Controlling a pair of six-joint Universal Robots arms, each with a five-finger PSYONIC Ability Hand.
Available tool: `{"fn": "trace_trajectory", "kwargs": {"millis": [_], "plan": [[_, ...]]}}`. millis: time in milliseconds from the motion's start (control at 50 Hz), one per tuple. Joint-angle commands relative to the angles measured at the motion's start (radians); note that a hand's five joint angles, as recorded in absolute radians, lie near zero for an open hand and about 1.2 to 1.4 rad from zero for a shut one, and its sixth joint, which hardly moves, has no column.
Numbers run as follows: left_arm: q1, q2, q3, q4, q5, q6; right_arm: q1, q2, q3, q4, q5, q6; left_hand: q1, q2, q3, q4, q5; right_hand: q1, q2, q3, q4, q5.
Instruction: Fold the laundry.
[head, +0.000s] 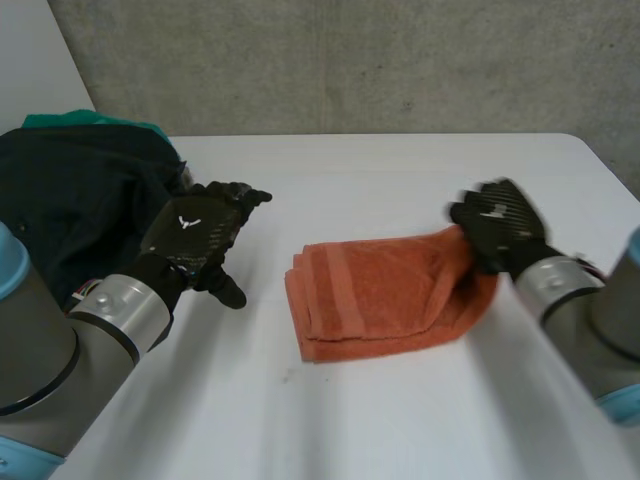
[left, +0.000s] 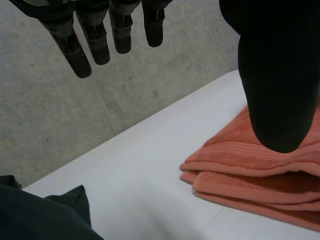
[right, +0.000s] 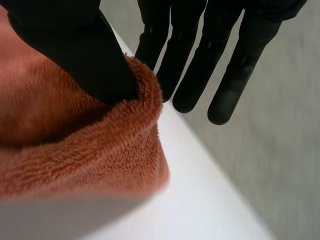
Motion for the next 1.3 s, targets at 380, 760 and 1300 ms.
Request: {"fn": "trace_trajectory", "kwargs": {"millis": [380, 760, 1300], "plan": [[-0.104, -0.141, 0.221, -0.015, -0.099, -0.011, 0.191, 0.04, -0.166, 0.139, 0.029, 0.519, -0.014, -0.034, -0.038, -0.028, -0.051, -0.893, -1.001, -1.012, -1.023, -1.003], [-0.324, -0.614, 0.651, -0.361, -0.322, -0.051, 0.099, 0.411, -0.517, 0.576, -0.04, 0.507, -0.014, -0.034, -0.038, -0.028, -0.051, -0.893, -1.001, -1.012, -1.023, -1.003], [-0.153, -0.164, 0.499, -0.319, 0.106, -0.005, 0.102, 0.013, -0.108, 0.251, 0.205, 0.278, -0.014, -0.034, -0.038, -0.028, -0.051, -0.893, -1.001, -1.012, -1.023, -1.003]]}}
